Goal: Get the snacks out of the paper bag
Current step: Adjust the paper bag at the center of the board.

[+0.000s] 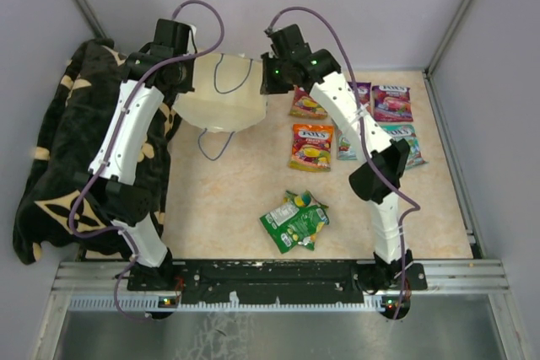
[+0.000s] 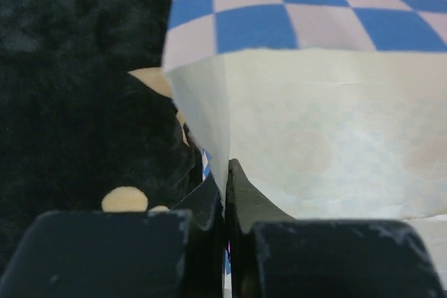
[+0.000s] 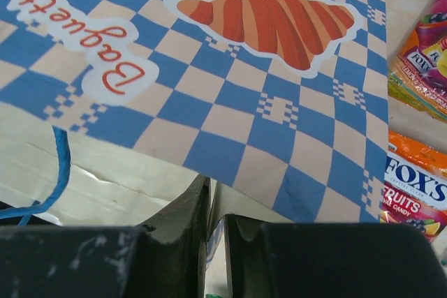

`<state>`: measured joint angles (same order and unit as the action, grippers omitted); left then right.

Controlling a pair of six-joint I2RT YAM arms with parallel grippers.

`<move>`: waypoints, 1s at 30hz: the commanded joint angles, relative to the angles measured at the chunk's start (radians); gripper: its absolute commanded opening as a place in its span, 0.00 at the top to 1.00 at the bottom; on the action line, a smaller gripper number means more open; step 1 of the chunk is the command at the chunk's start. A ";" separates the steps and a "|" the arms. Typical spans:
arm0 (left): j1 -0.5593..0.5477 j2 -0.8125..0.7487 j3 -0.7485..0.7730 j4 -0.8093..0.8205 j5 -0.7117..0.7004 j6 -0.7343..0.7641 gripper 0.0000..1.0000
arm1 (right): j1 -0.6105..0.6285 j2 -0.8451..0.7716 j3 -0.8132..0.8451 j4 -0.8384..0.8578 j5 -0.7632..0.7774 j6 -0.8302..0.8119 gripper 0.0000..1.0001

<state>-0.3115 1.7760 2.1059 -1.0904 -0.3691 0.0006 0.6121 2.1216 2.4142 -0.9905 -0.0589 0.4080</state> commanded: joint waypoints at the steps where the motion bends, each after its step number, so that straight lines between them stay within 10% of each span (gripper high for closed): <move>1: 0.000 -0.031 -0.008 -0.016 0.043 0.015 0.96 | -0.012 -0.075 0.020 0.026 -0.042 -0.034 0.85; 5: 0.002 0.048 0.068 -0.001 0.032 0.060 0.85 | -0.066 0.010 0.147 0.028 -0.107 -0.020 0.78; 6: 0.006 0.095 0.140 0.000 0.005 0.079 0.65 | -0.098 0.049 0.195 0.048 -0.140 -0.010 0.59; 7: 0.012 0.150 0.242 0.006 -0.037 0.100 0.34 | -0.124 0.067 0.228 0.076 -0.160 -0.003 0.18; 9: 0.039 0.235 0.413 0.126 -0.171 0.109 0.01 | -0.163 0.064 0.223 0.165 -0.168 0.002 0.01; 13: 0.058 0.058 0.056 0.518 -0.192 0.084 0.00 | -0.165 -0.139 -0.129 0.392 -0.163 -0.006 0.01; 23: 0.052 -0.860 -1.074 1.153 0.252 -0.225 0.00 | -0.026 -0.825 -1.174 1.010 -0.058 -0.106 0.01; 30: 0.046 -1.292 -1.477 1.164 0.046 -0.358 0.00 | 0.005 -0.984 -1.569 1.289 -0.092 -0.004 0.01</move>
<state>-0.2623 0.5655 0.7540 0.0547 -0.2447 -0.2398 0.6125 1.1591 0.9947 0.0601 -0.1505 0.3580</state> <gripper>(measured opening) 0.998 0.991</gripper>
